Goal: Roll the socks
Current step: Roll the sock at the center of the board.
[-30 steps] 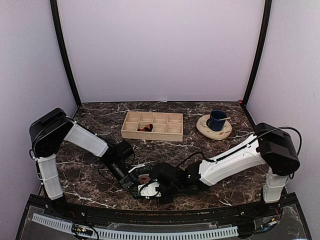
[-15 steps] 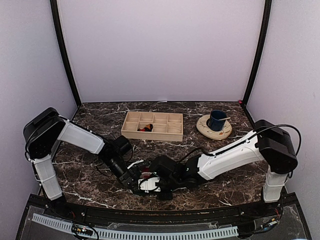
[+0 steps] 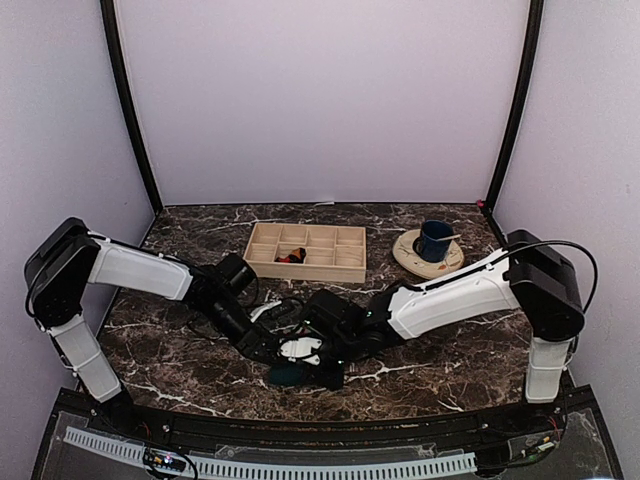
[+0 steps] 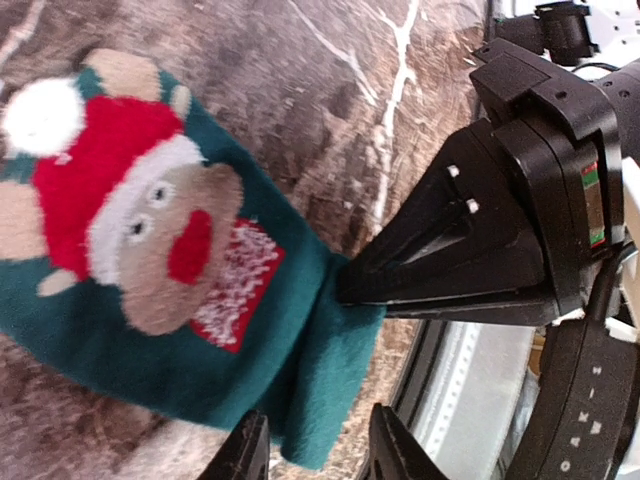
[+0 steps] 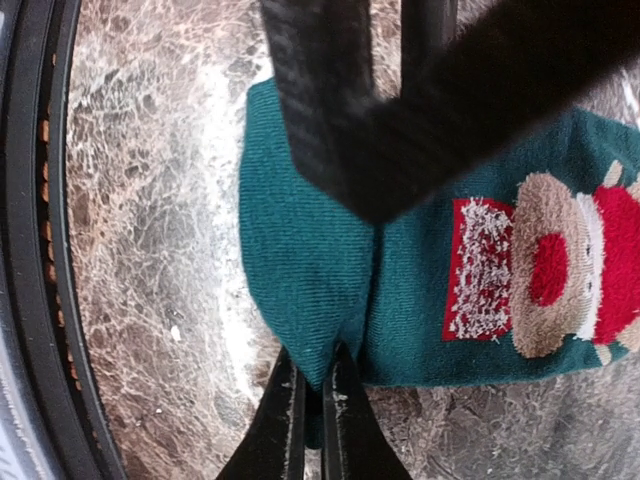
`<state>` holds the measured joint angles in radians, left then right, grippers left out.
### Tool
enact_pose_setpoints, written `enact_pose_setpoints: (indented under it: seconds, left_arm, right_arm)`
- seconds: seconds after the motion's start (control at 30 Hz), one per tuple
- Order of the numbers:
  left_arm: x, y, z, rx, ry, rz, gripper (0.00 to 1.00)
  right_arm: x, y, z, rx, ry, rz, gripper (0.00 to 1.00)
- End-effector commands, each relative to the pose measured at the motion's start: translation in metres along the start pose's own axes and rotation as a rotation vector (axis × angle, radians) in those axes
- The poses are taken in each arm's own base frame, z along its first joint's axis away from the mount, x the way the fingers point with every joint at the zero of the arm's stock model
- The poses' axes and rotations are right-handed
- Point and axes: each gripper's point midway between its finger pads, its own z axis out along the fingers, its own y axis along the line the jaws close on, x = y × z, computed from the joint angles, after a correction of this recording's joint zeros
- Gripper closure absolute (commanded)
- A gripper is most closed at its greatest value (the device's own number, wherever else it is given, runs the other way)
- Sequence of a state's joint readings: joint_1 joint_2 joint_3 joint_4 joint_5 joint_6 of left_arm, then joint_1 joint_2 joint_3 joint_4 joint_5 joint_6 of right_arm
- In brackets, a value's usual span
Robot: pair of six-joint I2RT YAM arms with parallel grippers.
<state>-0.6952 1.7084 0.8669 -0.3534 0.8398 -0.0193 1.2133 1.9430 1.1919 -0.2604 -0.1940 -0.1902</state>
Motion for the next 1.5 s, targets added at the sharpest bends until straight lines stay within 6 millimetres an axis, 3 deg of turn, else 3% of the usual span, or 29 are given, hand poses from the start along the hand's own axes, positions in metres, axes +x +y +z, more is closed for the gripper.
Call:
enact_pose_setpoints:
  seconds: [0.0,0.37,0.7,0.83,1.03,1.47]
  left_arm:
    - [-0.003,0.01,-0.011,-0.107,-0.039,0.017,0.62]
    - [-0.014,0.038,-0.03,-0.335,-0.158,0.035,0.59]
    - [-0.022,0.019,-0.047,-0.352,-0.338,0.147,0.58]
    - [-0.02,-0.003,-0.041,-0.343,-0.372,0.266,0.56]
    - [-0.009,-0.021,-0.023,-0.338,-0.36,0.387,0.56]
    - [0.002,-0.026,-0.002,-0.466,-0.263,0.59,0.55]
  right_arm:
    - [0.009,0.002,0.003,-0.096,0.047,0.124,1.0]
    - [0.008,0.002,-0.002,-0.267,0.026,0.245,1.0]
    - [0.005,0.0,-0.005,-0.419,0.019,0.354,1.0]
    - [0.004,-0.006,-0.007,-0.471,0.003,0.415,1.0]
    - [0.004,-0.009,-0.007,-0.538,-0.005,0.478,1.0]
    - [0.002,-0.008,-0.007,-0.6,-0.007,0.517,1.0]
